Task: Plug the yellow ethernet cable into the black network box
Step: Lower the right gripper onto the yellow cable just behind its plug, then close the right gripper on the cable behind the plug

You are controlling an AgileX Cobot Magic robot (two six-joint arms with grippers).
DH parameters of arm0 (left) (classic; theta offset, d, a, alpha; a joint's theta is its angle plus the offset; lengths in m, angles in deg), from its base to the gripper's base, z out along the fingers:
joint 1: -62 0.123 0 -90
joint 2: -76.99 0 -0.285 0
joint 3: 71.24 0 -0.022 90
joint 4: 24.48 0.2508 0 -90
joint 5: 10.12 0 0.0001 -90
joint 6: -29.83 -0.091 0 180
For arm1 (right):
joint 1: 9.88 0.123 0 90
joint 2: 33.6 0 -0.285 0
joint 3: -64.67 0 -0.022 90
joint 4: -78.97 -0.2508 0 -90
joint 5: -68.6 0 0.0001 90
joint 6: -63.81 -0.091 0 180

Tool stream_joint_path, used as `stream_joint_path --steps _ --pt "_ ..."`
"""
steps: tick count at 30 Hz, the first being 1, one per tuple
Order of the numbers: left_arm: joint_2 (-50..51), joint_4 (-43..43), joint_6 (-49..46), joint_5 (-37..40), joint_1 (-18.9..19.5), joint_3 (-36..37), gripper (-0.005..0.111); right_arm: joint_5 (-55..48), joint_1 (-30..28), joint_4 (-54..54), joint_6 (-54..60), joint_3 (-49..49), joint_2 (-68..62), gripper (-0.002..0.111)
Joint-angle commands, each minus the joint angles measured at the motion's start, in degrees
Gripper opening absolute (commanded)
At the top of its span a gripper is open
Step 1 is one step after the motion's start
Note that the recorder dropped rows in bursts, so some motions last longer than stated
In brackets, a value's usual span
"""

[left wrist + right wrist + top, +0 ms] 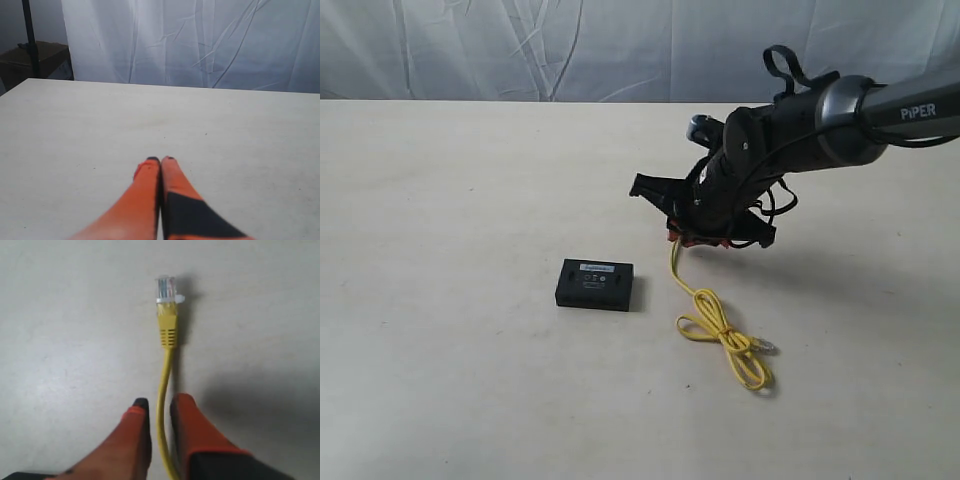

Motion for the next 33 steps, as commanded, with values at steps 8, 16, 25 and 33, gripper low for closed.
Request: stream_joint_path --steps 8,16,25,33 --pt "-0.28 0.05 0.11 -0.39 0.12 0.27 0.000 2.26 1.72 1.20 0.22 0.15 -2.67 0.020" --pt "-0.28 0.05 0.11 -0.39 0.12 0.27 0.000 2.23 1.72 3.54 0.40 0.15 0.67 0.020" --pt "-0.28 0.05 0.11 -0.39 0.12 0.27 0.000 3.75 1.84 4.15 0.40 0.15 -2.79 0.020" --pt "-0.28 0.05 0.11 -0.39 0.12 0.27 0.000 3.40 1.84 4.15 0.40 0.15 -2.16 0.020"
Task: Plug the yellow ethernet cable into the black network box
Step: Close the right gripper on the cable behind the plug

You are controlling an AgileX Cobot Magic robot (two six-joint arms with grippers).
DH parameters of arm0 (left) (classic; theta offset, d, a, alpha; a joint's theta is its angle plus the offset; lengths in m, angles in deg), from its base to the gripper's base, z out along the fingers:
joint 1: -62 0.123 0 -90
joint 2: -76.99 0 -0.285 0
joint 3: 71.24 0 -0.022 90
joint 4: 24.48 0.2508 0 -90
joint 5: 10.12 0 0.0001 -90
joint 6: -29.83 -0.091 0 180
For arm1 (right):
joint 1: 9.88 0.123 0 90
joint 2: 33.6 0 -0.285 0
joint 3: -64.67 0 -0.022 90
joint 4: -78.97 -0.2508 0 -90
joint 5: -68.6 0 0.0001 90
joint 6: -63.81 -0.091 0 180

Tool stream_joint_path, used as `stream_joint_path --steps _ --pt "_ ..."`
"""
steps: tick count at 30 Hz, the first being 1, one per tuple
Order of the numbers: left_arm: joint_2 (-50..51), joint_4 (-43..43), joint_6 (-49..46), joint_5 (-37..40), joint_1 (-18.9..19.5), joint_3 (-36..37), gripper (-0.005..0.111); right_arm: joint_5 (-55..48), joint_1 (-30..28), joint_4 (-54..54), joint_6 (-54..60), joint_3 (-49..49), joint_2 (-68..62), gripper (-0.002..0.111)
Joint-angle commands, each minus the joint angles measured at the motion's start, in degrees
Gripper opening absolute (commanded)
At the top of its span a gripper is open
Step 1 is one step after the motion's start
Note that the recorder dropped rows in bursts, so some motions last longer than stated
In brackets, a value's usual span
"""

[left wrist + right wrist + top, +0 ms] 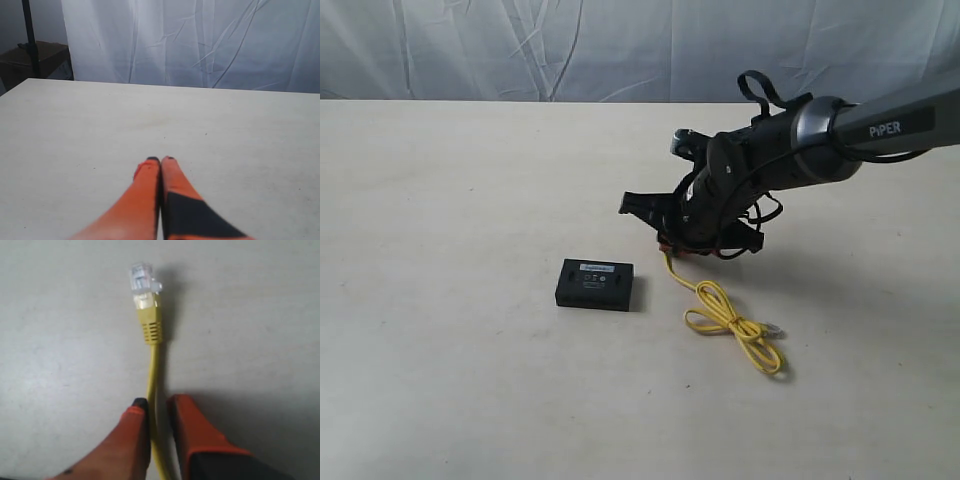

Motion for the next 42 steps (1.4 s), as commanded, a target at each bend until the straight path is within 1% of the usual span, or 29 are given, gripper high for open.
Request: stream_joint_path --steps 1,6,10,17,22,38,40,41,42 --pt "-0.28 0.05 0.11 -0.39 0.12 0.27 0.000 -0.16 -0.07 0.73 0.29 0.15 0.95 0.020" --pt "-0.28 0.05 0.11 -0.39 0.12 0.27 0.000 -0.04 -0.07 2.56 0.29 0.15 4.10 0.020" --pt "-0.28 0.05 0.11 -0.39 0.12 0.27 0.000 -3.08 2.25 7.77 0.29 0.26 3.87 0.020" --pt "-0.28 0.05 0.11 -0.39 0.12 0.27 0.000 -7.47 3.15 9.32 0.05 5.05 3.78 0.020" --pt "-0.28 0.05 0.11 -0.39 0.12 0.27 0.000 -8.01 3.15 15.25 -7.71 5.35 2.23 0.020" --pt "-0.28 0.05 0.11 -0.39 0.12 0.27 0.000 -8.02 3.15 14.89 -9.61 5.35 -3.05 0.019" --pt "-0.28 0.05 0.11 -0.39 0.12 0.27 0.000 -8.62 3.15 15.02 -9.23 5.35 -3.17 0.017" --pt "-0.28 0.05 0.11 -0.39 0.12 0.27 0.000 -9.08 3.15 15.54 -8.95 5.35 -3.17 0.014" --pt "-0.28 0.05 0.11 -0.39 0.12 0.27 0.000 -9.66 3.15 15.83 -8.33 5.35 -2.90 0.006"
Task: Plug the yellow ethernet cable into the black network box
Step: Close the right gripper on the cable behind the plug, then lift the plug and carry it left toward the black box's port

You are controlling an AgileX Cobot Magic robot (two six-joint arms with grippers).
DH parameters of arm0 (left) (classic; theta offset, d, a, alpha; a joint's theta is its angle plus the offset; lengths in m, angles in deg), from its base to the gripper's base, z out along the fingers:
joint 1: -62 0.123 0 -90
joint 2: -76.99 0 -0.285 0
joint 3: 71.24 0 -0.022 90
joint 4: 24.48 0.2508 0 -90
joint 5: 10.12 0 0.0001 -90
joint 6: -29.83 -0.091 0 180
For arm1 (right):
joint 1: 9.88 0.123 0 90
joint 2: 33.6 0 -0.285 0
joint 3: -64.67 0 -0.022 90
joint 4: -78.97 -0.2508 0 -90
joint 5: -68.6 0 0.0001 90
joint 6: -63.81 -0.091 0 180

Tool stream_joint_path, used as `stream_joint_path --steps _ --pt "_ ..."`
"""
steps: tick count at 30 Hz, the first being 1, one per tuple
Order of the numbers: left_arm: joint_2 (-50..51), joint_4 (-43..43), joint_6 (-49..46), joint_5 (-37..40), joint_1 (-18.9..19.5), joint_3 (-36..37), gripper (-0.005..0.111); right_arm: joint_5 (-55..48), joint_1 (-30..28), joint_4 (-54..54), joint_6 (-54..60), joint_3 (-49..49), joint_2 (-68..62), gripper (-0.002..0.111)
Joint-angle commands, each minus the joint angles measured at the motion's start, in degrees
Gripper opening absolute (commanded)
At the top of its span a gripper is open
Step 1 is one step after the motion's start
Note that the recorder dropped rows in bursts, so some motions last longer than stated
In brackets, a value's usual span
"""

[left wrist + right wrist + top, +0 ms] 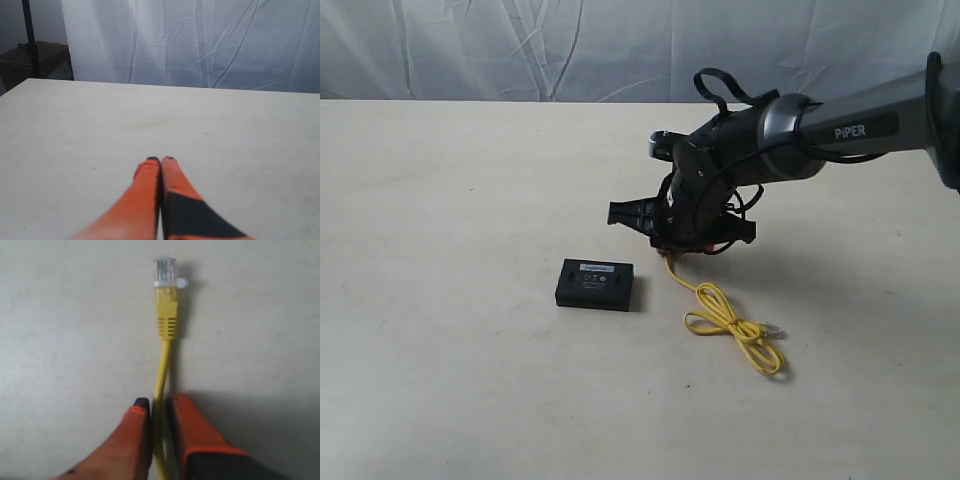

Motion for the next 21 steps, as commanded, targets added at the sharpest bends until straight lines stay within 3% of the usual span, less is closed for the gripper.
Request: stream_joint_path --steps 1,6,12,16,21 --pt "-0.28 0.05 0.11 -0.39 0.12 0.27 0.000 -2.25 -0.13 1.55 2.48 0.01 -0.36 -0.001" --pt "-0.28 0.05 0.11 -0.39 0.12 0.27 0.000 -5.39 -0.13 3.04 10.32 0.01 2.89 -0.001" --pt "-0.28 0.05 0.11 -0.39 0.12 0.27 0.000 -11.90 -0.13 2.64 34.88 0.01 7.13 -0.001" --pt "-0.28 0.05 0.11 -0.39 0.12 0.27 0.000 -12.70 -0.13 1.55 42.09 -1.75 9.40 -0.001" --pt "-0.28 0.05 0.11 -0.39 0.12 0.27 0.000 -14.80 -0.10 -6.01 53.45 -4.24 13.88 -0.001"
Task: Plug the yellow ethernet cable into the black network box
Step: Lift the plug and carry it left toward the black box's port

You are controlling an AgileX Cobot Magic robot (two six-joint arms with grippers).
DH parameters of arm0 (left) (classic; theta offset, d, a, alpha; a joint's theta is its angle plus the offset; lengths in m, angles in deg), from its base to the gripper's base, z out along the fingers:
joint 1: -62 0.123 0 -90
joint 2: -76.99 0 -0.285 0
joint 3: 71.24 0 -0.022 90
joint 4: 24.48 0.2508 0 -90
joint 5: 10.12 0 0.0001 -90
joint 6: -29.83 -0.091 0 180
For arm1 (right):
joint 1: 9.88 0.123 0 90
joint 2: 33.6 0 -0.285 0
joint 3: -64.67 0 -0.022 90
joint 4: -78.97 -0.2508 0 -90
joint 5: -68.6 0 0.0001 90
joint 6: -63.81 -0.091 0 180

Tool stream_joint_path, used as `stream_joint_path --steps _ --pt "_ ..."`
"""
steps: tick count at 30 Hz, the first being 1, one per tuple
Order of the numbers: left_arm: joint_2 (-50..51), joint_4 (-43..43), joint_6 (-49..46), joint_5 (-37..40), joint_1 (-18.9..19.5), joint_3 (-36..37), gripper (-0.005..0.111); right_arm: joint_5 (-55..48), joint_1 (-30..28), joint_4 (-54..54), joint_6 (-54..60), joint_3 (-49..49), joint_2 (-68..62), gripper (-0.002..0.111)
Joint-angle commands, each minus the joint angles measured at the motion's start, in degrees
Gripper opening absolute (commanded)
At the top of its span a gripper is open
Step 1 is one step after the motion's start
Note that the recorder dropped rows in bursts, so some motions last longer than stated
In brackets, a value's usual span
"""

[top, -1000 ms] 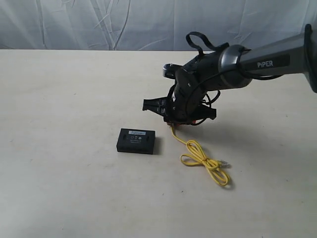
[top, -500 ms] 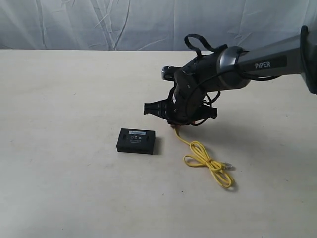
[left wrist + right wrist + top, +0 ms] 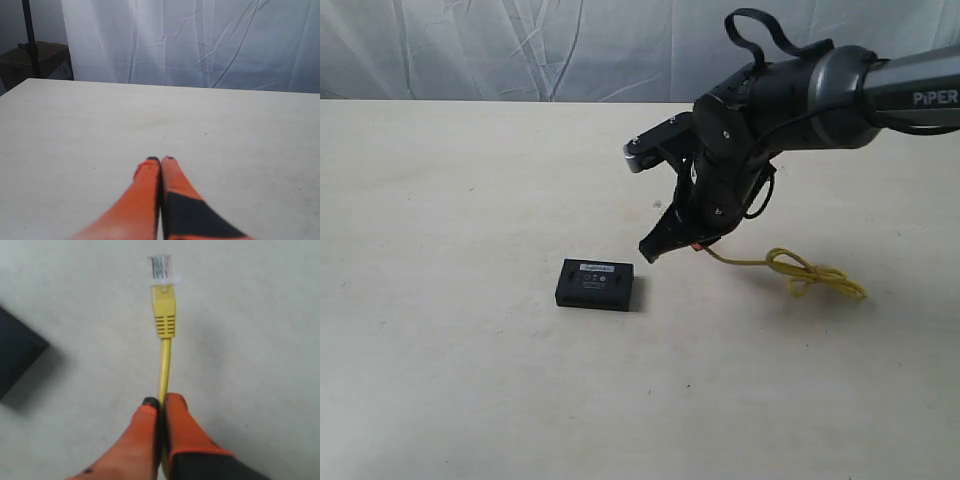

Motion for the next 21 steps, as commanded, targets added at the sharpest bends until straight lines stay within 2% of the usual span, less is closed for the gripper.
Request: stream_joint_path --steps 1,5,8,15,21 --pt "-0.28 0.05 0.11 -0.39 0.12 0.27 0.000 -2.66 -0.10 -8.86 13.64 -2.25 4.75 -0.001" --pt "-0.28 0.05 0.11 -0.39 0.12 0.27 0.000 -7.14 -0.10 -20.50 32.88 -5.10 8.51 -0.001" --pt "-0.28 0.05 0.11 -0.39 0.12 0.27 0.000 -9.32 -0.10 -25.80 41.28 -6.91 9.75 -0.001" --pt "-0.28 0.05 0.11 -0.39 0.12 0.27 0.000 -11.36 -0.10 -33.07 51.22 -9.93 9.26 -0.001" --pt "-0.28 0.05 0.11 -0.39 0.12 0.27 0.000 -11.22 -0.10 -33.35 50.98 -9.93 6.85 -0.001"
